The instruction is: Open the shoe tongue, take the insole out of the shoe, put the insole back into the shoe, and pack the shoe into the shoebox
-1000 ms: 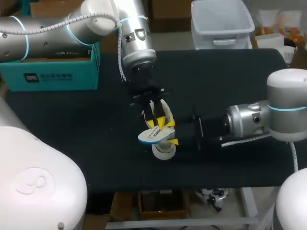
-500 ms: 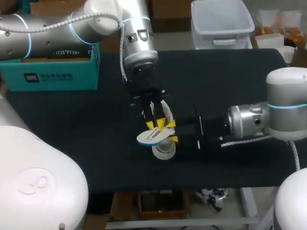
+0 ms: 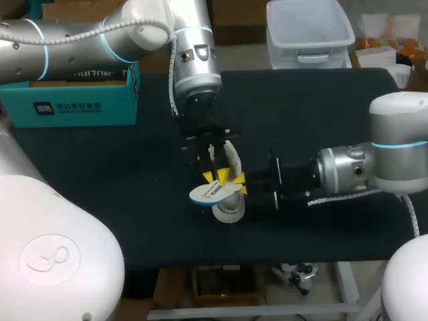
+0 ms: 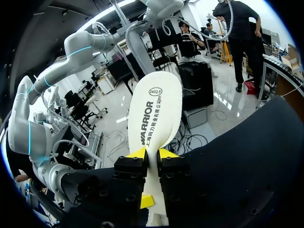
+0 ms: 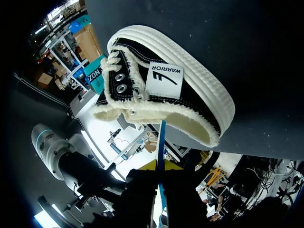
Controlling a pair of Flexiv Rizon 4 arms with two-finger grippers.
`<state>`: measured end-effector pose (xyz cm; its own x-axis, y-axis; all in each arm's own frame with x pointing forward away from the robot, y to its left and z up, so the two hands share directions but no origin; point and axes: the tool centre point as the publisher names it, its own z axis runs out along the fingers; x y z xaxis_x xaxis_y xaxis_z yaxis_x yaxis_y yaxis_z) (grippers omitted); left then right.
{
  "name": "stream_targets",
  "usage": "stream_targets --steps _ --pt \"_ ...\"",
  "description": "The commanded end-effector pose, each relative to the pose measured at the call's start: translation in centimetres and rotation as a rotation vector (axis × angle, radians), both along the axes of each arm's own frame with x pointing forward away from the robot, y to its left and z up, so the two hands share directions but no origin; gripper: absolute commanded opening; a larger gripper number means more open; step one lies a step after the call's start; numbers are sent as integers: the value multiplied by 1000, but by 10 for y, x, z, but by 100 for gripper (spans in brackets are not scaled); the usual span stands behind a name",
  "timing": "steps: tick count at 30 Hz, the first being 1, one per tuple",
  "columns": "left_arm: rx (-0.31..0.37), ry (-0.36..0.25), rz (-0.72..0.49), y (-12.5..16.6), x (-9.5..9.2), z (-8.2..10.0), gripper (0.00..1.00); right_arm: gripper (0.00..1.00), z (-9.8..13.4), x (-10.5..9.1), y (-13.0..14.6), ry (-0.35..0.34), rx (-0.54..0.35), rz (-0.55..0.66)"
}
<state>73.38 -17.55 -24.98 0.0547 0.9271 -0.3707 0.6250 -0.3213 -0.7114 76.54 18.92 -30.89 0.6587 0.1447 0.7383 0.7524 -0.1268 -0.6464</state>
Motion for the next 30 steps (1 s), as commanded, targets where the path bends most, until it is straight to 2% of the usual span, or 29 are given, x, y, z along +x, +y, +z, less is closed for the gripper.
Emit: stream_targets --steps 1,4,6,8,10,15,20,24,30 --pt "1 28 -1 3 6 -1 21 0 -5 2 -1 -8 14 5" --pt "-2 36 9 10 10 3 49 0 -5 1 -2 -17 23 5" --pt "-4 50 16 15 12 5 76 0 -5 0 -3 -21 25 5" --pt "1 52 37 21 16 7 92 0 -6 0 -6 -27 29 7" --pt "5 57 46 26 21 9 100 0 -7 0 -7 -38 32 14" --pt "15 90 97 39 43 13 100 0 -9 -1 -9 -81 21 52" --pt "43 85 115 44 58 14 100 0 -11 -2 -12 -85 36 48" --pt "128 7 120 41 77 10 100 0 -11 -3 -12 -85 37 58" --pt "165 -126 187 40 97 11 100 0 -15 -7 -11 -60 46 64"
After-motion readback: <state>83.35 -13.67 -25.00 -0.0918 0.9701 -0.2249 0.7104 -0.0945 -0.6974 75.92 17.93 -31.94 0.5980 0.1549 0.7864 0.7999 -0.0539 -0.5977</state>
